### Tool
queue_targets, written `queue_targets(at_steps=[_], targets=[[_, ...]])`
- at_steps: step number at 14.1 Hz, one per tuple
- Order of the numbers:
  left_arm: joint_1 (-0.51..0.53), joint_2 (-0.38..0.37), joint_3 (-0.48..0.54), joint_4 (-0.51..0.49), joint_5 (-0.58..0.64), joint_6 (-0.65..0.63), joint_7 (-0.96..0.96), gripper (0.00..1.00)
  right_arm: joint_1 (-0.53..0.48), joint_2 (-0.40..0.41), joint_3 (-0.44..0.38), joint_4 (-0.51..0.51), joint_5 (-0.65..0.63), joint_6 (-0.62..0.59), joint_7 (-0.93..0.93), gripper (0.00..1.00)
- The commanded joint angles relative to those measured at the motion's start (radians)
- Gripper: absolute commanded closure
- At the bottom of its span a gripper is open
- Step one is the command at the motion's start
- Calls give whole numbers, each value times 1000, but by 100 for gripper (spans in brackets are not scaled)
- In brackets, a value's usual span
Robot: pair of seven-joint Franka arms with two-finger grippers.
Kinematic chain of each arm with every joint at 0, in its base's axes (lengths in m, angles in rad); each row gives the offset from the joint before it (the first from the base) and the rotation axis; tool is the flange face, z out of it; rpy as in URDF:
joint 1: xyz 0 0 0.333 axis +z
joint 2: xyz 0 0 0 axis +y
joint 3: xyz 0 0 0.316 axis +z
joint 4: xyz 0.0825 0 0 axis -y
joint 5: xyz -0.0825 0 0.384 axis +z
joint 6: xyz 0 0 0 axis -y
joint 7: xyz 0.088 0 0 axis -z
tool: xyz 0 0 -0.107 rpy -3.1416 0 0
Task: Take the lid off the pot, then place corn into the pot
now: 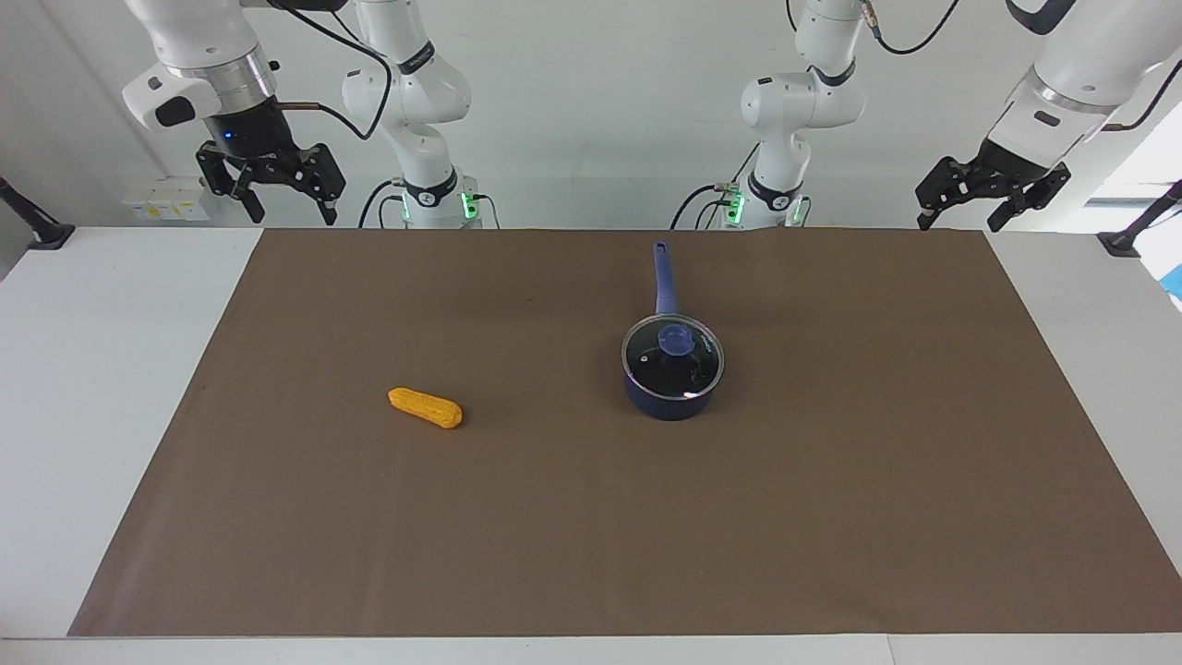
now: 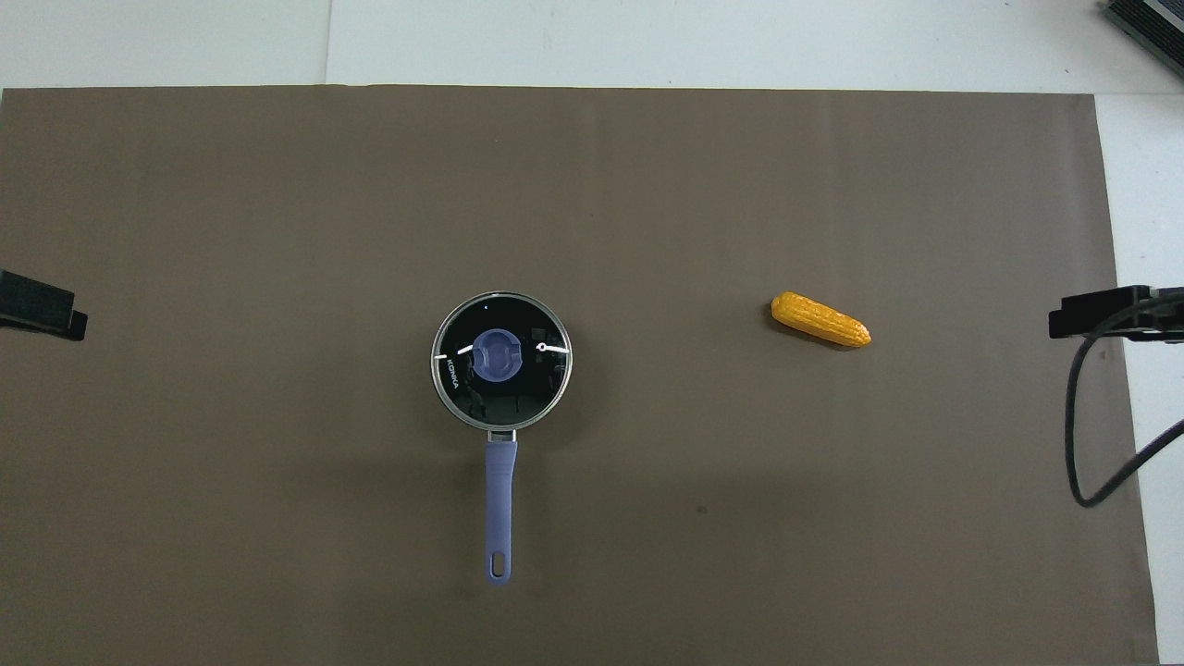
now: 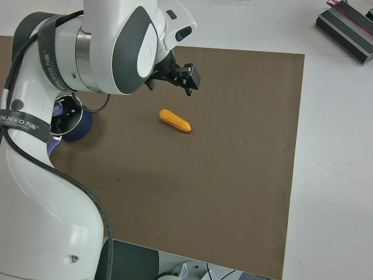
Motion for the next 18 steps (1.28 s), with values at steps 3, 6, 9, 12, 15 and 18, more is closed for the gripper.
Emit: queue_targets(at_steps=[3,6,9,12,15,18], targets=[[-11,-12,6,-18,5,18,-14,0,-9,4,4,16,14,-27,-11,0],[-11,-17,6,-24,4,18,-13,0,-11,4,4,16,13,-27,-11,0],[-8,-17,6,-23,2,18,-8,0,-9,4,4,16,14,-27,-11,0],[-11,-16,6,-23,2,18,-8,0,-9,4,4,16,13,-27,-11,0],[-11,-17,6,-24,2,18,-8,0,-9,4,4,16,13,-27,-11,0],[-11,-20,6,-32,1,18,-10,0,-9,4,4,16,13,-27,-11,0]])
